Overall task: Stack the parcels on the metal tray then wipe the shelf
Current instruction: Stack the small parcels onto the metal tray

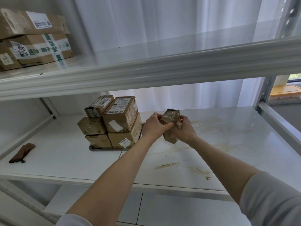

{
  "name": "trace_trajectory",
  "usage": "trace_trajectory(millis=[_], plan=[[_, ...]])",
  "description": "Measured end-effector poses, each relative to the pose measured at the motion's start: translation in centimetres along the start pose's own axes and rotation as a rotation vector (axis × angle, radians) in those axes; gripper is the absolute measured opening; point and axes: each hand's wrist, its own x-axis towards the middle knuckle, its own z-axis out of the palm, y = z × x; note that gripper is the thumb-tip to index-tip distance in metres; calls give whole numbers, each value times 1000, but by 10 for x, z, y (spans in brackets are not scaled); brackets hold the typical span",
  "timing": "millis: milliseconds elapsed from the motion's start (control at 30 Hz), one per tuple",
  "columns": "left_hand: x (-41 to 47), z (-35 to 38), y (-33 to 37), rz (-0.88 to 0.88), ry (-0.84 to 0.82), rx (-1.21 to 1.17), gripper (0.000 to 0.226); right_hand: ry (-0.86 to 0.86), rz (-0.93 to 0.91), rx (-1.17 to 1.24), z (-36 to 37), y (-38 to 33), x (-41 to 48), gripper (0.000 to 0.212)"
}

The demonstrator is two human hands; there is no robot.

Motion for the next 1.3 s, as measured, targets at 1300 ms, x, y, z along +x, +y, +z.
trace_trajectory(millis=[1300], plan=[[27, 3, -30, -333, -57, -511, 85, -34, -122, -169, 7, -15, -2, 57]])
